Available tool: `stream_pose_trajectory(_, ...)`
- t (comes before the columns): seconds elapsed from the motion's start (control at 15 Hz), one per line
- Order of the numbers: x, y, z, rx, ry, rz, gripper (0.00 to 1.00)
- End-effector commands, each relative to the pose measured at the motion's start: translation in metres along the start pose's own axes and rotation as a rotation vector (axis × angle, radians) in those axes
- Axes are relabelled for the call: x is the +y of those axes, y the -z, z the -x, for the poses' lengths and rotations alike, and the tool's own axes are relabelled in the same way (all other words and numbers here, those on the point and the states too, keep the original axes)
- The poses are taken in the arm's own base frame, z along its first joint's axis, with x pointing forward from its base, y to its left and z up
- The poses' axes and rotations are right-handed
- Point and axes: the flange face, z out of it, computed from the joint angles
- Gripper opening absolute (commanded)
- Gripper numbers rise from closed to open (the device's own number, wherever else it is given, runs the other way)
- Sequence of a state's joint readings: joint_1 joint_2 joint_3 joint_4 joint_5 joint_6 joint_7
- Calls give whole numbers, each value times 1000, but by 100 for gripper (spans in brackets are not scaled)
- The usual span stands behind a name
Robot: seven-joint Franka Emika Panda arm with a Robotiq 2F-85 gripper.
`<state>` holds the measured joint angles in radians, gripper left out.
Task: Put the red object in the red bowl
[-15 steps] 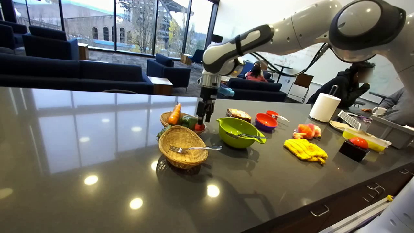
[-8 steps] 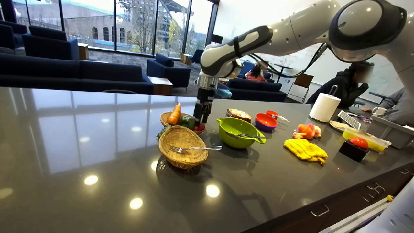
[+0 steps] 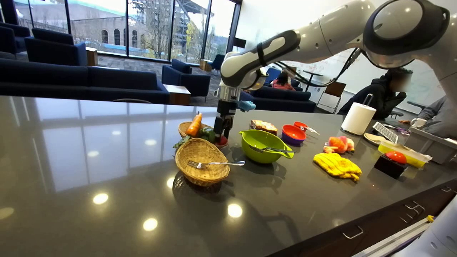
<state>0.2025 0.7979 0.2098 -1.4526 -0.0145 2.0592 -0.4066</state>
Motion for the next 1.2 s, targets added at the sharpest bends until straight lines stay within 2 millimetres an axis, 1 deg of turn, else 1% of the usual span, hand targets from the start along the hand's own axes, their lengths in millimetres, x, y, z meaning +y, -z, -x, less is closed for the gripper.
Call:
stream_pose_trajectory(0.0, -4, -3, 5, -12, 5, 25, 74)
stream_pose_trajectory(0.07, -5, -2, 5, -12, 6, 25, 69)
stream_pose_trajectory(0.4, -8, -1, 3, -14, 21, 34, 30)
stream_pose_trajectory(0.47, -9, 1, 3, -16, 25, 38, 26)
stream_pose_trajectory(0.93, -19, 14, -2, -22, 61, 77, 26)
stream_pose_trajectory(1.13, -22, 23, -2, -30, 66, 73, 26)
